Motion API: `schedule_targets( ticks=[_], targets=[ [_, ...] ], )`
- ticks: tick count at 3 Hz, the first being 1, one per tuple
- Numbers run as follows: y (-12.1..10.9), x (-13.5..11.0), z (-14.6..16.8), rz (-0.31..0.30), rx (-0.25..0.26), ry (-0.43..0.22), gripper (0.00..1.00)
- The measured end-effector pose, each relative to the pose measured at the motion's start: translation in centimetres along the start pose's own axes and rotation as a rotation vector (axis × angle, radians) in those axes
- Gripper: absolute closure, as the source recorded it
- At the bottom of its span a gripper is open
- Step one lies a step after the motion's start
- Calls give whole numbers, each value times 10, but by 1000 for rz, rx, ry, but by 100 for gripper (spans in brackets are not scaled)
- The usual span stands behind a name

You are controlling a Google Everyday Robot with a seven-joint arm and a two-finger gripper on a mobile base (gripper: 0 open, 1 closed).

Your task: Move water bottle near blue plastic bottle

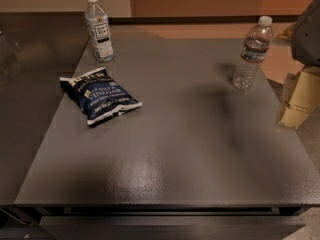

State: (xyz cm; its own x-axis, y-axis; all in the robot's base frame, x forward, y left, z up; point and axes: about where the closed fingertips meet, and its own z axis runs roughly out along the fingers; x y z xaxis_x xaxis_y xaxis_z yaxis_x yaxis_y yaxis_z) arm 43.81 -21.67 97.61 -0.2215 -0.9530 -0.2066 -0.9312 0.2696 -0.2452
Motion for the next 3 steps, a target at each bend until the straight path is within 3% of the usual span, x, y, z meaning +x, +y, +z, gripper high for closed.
schedule_targets(
  ticks=[2, 3],
  targets=[
    [-5, 0, 0, 10, 4, -15, 0],
    [-20, 4, 8, 59, -1, -55, 0]
  ],
)
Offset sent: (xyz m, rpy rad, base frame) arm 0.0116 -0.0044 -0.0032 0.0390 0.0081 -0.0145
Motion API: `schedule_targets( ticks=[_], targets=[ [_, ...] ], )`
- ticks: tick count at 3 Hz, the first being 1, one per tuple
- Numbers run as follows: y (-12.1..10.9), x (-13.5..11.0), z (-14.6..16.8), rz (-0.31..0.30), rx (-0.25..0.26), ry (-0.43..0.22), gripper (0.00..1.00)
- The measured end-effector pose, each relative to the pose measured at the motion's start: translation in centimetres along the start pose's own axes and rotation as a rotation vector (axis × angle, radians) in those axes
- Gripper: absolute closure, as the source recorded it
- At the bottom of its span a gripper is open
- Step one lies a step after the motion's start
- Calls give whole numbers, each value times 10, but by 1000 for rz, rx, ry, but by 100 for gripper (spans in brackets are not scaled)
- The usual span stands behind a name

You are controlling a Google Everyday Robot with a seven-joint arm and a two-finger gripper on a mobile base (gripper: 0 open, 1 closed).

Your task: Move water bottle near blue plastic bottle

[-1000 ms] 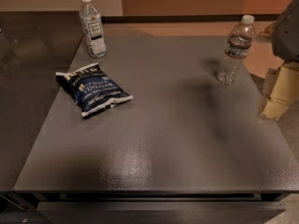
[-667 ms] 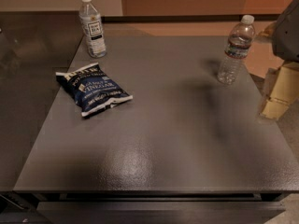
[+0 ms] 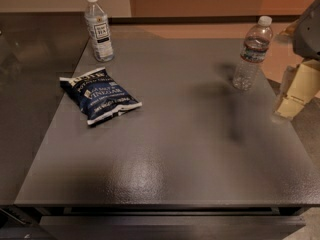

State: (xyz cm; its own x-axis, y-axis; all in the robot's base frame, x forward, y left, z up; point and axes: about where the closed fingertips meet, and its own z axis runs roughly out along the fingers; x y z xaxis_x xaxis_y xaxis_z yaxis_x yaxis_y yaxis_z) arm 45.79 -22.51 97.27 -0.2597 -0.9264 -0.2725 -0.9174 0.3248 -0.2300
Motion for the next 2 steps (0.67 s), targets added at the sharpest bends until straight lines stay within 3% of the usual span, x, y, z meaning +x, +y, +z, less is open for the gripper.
schedule_targets(
  ticks=[2],
  targets=[
    [-42, 21, 23, 140, 23, -93, 0]
  ],
)
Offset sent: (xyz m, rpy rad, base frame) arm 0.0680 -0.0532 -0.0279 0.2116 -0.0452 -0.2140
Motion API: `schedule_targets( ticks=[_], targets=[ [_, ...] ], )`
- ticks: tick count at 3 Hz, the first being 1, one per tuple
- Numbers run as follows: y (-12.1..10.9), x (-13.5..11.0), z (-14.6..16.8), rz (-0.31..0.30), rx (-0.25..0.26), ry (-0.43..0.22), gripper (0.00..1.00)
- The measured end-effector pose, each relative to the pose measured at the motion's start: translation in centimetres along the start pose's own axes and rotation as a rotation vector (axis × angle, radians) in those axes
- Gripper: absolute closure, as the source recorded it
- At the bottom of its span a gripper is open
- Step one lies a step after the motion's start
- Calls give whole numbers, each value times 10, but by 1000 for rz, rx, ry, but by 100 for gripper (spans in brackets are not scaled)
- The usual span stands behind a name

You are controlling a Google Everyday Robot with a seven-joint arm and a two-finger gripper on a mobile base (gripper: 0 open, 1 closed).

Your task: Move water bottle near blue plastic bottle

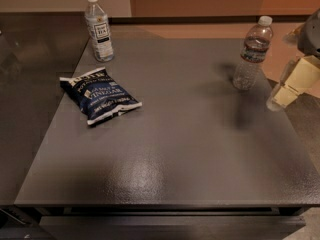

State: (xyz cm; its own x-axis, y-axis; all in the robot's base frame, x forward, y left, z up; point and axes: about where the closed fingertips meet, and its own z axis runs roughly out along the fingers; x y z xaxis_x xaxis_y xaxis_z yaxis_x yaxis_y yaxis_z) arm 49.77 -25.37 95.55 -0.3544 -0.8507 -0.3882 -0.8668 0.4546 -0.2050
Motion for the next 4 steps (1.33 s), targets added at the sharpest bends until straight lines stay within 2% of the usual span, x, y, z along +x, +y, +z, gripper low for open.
schedule_targets(
  ticks=[2, 4],
  targets=[
    [-48, 3, 18, 108, 30, -125, 0],
    [-80, -9, 48, 187, -25, -274, 0]
  ],
)
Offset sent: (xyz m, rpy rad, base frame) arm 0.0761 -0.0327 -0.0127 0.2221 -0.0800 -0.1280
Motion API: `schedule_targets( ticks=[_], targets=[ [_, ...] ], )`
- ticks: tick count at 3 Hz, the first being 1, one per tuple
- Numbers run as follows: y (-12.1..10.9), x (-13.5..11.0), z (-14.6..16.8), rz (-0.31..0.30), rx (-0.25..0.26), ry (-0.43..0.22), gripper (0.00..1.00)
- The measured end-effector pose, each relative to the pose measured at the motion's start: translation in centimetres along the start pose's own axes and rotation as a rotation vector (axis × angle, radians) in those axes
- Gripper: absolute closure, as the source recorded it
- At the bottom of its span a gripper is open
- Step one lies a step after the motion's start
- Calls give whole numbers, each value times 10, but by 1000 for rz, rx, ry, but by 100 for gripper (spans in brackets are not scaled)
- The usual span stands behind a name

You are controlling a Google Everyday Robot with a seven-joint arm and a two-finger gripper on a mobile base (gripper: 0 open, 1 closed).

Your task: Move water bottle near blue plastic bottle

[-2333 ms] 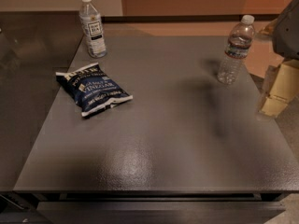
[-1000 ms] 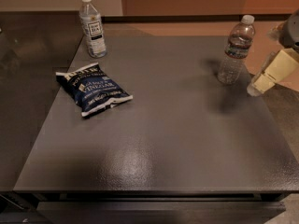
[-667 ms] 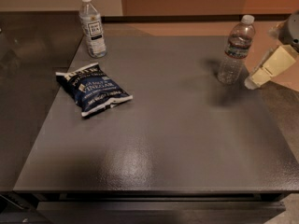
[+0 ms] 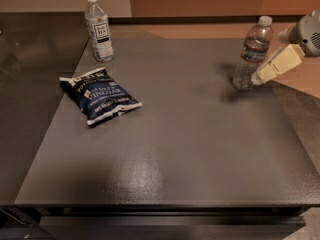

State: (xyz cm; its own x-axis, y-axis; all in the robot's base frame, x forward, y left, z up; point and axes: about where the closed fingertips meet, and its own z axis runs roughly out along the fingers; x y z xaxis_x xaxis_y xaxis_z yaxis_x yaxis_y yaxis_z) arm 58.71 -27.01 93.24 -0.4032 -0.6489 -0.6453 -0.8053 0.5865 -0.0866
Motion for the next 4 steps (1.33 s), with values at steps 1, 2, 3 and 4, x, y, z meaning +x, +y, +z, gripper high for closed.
schedule_targets(
  ticks=[1, 2, 3, 4],
  targets=[
    [-14, -6, 13, 30, 4, -59, 0],
    [-23, -14, 24, 43, 8, -106, 0],
    [-29, -18, 29, 55, 13, -130, 16],
    [-30, -20, 33, 67, 9, -152, 39]
  ],
)
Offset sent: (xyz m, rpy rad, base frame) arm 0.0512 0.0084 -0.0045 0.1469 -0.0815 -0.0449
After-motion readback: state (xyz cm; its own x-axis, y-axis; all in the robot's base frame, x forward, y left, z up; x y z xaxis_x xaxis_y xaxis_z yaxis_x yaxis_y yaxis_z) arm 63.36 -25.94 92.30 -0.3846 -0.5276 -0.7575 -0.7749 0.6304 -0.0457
